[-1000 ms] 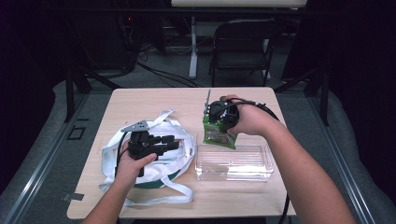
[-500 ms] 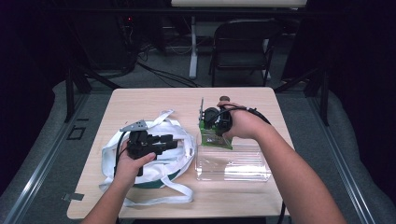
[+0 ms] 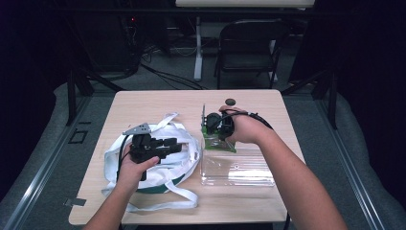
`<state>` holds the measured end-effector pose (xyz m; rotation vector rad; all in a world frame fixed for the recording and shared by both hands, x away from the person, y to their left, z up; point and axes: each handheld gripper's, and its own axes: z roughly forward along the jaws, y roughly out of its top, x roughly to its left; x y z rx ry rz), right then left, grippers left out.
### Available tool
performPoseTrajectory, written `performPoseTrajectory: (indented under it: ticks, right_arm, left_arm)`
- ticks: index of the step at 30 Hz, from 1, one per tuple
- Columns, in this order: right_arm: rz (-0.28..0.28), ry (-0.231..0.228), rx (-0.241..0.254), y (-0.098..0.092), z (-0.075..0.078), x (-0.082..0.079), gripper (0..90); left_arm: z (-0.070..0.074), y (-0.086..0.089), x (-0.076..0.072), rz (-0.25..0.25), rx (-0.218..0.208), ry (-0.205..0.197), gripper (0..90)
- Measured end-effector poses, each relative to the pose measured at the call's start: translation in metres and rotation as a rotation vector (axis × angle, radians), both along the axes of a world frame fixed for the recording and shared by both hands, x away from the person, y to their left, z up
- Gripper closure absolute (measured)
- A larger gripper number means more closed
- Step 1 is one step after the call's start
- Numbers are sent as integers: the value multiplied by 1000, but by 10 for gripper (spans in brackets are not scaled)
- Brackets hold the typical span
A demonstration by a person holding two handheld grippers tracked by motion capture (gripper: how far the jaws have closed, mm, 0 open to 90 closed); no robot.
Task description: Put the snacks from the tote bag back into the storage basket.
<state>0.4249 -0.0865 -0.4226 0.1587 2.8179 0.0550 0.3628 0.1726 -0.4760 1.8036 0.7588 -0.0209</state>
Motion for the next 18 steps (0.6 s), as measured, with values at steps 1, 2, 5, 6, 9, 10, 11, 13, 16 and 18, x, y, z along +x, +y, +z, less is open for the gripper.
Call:
performPoseTrajectory:
  ticks: [1,2,5,6,9,10,11,13,16,18]
  right_arm:
    - [3,-2,-7,1,-2,1,744]
    - [3,-3,-11,1,-3,2,744]
    - [5,-1,-12,2,-7,4,744]
    - [8,3,-18,2,-8,5,744]
    - [10,9,-12,2,-13,7,744]
    - [14,10,-12,2,-15,7,744]
    - [15,7,-14,2,-17,8,743]
    - [16,9,-19,2,-19,8,743]
    - [11,11,-1,1,-22,11,744]
    - [13,10,6,0,-22,13,744]
  left_arm:
    - [0,0,0,2,-2,0,562]
    - [0,0,0,3,-2,0,562]
    - [-1,1,1,5,-4,0,562]
    - [-1,1,1,6,-3,0,562]
    - [-1,1,1,9,-7,3,562]
    - [-1,1,1,9,-6,4,562]
    - [-1,1,1,10,-6,4,562]
    - [-1,2,1,10,-5,5,562]
    - [-2,2,2,13,-3,6,562]
    - [-3,2,2,13,0,7,563]
